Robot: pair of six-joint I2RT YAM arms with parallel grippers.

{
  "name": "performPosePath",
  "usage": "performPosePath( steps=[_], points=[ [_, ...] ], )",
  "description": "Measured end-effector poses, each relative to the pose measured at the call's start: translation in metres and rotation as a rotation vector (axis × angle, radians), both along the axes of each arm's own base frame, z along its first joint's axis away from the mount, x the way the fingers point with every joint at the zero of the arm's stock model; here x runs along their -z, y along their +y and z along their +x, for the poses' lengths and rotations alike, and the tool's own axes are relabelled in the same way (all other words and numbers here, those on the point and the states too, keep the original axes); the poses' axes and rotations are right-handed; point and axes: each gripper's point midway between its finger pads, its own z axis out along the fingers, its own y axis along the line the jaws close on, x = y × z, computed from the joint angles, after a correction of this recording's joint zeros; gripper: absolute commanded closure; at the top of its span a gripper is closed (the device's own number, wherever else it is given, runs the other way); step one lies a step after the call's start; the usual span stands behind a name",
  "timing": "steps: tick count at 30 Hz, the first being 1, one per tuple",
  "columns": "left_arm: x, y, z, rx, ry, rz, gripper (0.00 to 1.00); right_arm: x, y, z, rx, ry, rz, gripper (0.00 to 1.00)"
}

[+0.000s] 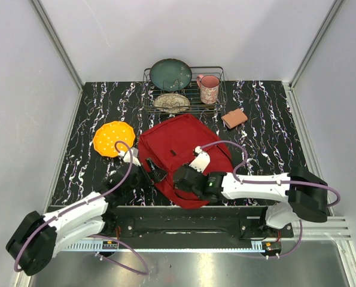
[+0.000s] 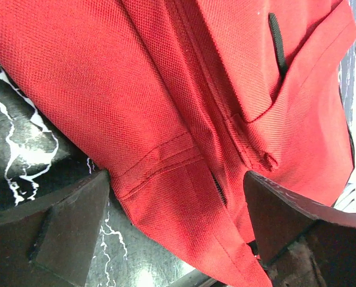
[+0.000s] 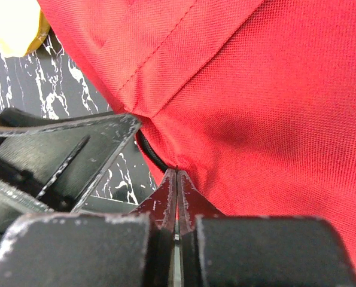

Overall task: Pack the student bag
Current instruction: Zip the student bag at the center of the board.

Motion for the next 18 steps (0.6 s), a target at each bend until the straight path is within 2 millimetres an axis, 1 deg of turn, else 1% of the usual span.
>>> performPosePath(
  steps=[3, 4, 6, 7, 10, 11, 14, 18],
  points=[
    [0.004, -0.005, 0.002, 0.008, 0.015, -0.01, 0.16, -0.002, 0.0, -0.002, -0.009, -0.006, 0.009, 1.0],
    [0.005, -0.007, 0.002, 0.012, 0.016, -0.015, 0.24, -0.003, 0.0, -0.002, -0.011, -0.007, 0.01, 1.0],
    [0.008, -0.009, 0.001, 0.014, 0.021, -0.028, 0.31, -0.002, -0.002, -0.003, -0.011, -0.008, 0.011, 1.0],
    [0.009, -0.009, 0.0, 0.014, 0.024, -0.031, 0.37, -0.001, -0.003, -0.003, -0.011, -0.008, 0.01, 1.0],
    [0.012, -0.009, -0.001, 0.009, 0.032, -0.036, 0.61, 0.001, -0.005, -0.004, -0.011, -0.007, 0.009, 1.0],
    [0.013, -0.009, -0.001, 0.008, 0.034, -0.036, 0.81, 0.002, -0.006, -0.004, -0.011, -0.007, 0.009, 1.0],
    [0.017, -0.008, -0.002, 0.011, 0.044, -0.024, 1.0, 0.002, -0.008, -0.005, -0.012, -0.007, 0.007, 1.0],
    [0.022, -0.008, -0.004, 0.022, 0.055, -0.008, 1.0, 0.001, -0.012, -0.006, -0.011, -0.009, 0.012, 1.0]
  ],
)
